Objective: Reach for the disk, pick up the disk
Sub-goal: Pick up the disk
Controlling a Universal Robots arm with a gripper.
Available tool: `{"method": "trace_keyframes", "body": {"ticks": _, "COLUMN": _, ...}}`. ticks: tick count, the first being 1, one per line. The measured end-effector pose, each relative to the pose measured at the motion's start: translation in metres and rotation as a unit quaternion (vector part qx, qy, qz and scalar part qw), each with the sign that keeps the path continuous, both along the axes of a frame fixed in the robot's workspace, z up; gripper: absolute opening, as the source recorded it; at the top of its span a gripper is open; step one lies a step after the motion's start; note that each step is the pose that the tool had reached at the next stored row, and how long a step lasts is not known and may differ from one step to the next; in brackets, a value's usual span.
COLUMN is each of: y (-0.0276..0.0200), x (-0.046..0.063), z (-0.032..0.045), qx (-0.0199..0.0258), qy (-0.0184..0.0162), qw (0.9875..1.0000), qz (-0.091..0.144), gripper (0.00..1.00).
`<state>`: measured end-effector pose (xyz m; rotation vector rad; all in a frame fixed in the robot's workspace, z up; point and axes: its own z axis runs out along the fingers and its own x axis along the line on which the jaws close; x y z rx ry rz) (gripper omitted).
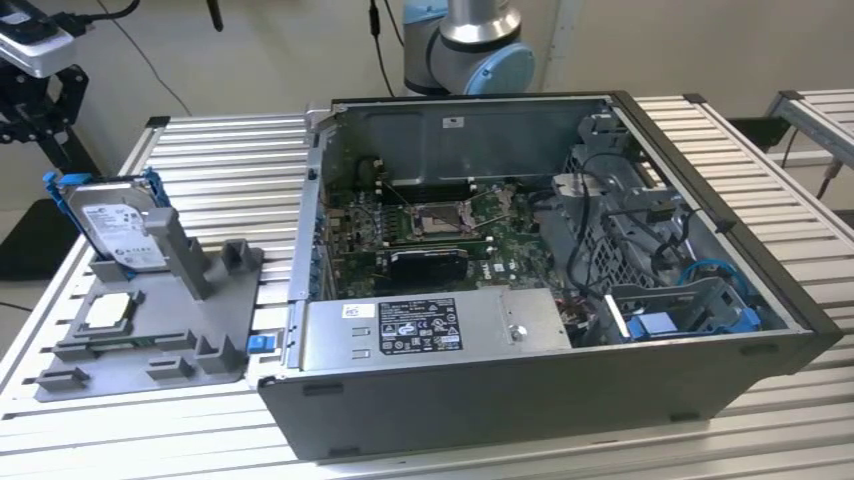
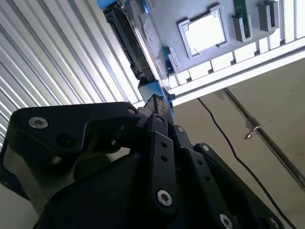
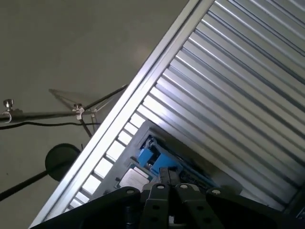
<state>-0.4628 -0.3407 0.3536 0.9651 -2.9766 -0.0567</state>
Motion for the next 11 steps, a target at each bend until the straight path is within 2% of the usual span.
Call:
{"method": "trace_keyframes", "body": {"ticks": 3, "y": 0.0000, "x": 0.0000, "z": 0.0000, "qx": -0.0001, "qy": -0.0017, "qw": 0.9996, "qz": 0.027, "gripper": 0.00}}
{"method": "trace_keyframes", "body": {"ticks": 5, "y": 0.0000, "x": 0.0000, "z": -0.0001, "qx": -0.0001, "qy": -0.0057, "qw": 0.9991, "qz": 0.041, "gripper": 0.00}}
{"method": "trace_keyframes", "body": {"ticks": 8, "y": 0.0000, "x": 0.0000, "z": -0.0001, "qx": -0.0005, "qy": -0.0174, "qw": 0.9980, "qz": 0.061, "gripper": 0.00}}
{"method": "trace_keyframes", "body": {"ticks": 11, "y": 0.0000, "x": 0.0000, "z": -0.0003, "qx": -0.0007, "qy": -0.0283, "qw": 0.9963, "qz": 0.082, "gripper": 0.00}}
